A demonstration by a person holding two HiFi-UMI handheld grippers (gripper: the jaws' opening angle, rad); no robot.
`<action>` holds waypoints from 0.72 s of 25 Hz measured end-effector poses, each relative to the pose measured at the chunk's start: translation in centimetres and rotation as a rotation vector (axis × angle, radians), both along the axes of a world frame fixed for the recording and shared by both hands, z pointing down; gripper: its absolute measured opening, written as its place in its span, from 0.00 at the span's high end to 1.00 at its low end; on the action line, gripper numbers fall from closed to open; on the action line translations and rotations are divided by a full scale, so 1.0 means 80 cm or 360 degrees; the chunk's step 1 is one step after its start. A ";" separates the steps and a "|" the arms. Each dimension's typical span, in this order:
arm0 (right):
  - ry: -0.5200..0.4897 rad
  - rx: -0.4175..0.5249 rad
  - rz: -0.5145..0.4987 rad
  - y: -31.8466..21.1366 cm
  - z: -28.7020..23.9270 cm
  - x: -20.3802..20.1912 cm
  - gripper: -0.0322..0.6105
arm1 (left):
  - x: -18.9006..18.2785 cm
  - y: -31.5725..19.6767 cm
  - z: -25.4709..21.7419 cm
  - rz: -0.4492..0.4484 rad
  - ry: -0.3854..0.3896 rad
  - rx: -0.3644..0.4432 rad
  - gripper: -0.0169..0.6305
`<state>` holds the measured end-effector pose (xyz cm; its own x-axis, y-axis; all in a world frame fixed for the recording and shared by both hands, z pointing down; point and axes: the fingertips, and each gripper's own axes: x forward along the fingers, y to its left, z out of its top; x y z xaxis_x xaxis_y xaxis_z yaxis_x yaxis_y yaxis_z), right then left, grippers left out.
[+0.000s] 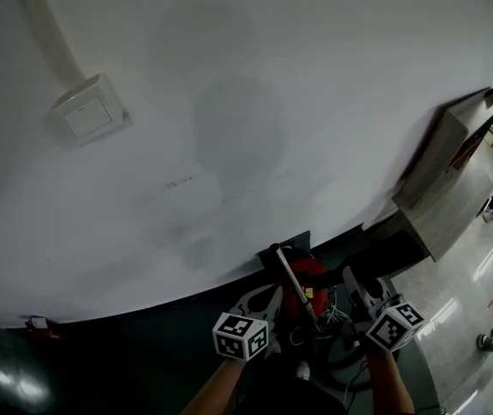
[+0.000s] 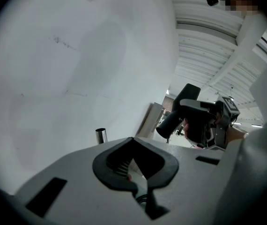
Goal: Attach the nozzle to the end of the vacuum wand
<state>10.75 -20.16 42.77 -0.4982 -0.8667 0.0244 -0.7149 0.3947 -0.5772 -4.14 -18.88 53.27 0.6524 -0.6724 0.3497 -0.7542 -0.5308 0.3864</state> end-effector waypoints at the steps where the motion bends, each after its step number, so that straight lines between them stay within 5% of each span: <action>1: 0.0001 0.0001 0.0006 -0.003 0.000 -0.003 0.80 | 0.000 -0.002 0.004 0.0009 0.0001 -0.0009 0.97; 18: -0.0052 -0.0016 -0.0042 -0.060 0.008 -0.005 0.80 | -0.007 -0.062 0.088 -0.0148 0.0017 -0.0100 0.91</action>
